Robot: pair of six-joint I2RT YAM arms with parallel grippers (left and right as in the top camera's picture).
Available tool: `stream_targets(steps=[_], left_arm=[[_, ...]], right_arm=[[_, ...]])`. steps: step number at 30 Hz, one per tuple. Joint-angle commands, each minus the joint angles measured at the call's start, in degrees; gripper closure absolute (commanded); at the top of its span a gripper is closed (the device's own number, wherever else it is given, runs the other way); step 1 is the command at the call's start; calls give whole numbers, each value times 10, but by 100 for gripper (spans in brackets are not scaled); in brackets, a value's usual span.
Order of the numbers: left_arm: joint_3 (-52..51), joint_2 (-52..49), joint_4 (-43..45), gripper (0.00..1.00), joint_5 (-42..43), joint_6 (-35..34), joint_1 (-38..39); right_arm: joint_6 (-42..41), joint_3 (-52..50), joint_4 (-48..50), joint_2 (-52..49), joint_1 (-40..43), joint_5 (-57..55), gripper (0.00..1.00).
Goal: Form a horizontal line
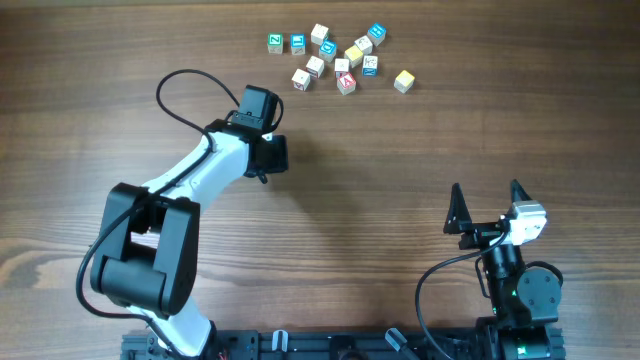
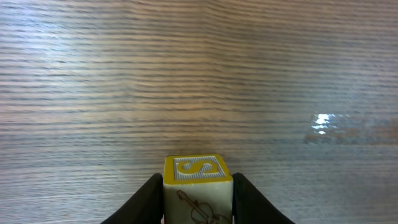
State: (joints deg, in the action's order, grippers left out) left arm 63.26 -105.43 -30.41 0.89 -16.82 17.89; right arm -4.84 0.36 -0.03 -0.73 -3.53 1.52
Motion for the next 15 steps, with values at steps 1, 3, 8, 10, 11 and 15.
stream_targets(steps=[1,3,8,10,11,15], left_arm=[[-4,4,-2,67,-2,1,10],[-4,4,-2,67,-2,1,10],[-4,4,-2,64,-2,1,10],[-4,4,-2,60,-6,1,10],[-4,4,-2,57,-6,1,10],[-4,4,-2,48,-6,1,10]], right_arm=[[3,-1,2,3,2,10,0],[3,-1,2,3,2,10,0],[3,-1,2,3,2,10,0],[3,-1,2,3,2,10,0],[3,-1,2,3,2,10,0],[3,-1,2,3,2,10,0]])
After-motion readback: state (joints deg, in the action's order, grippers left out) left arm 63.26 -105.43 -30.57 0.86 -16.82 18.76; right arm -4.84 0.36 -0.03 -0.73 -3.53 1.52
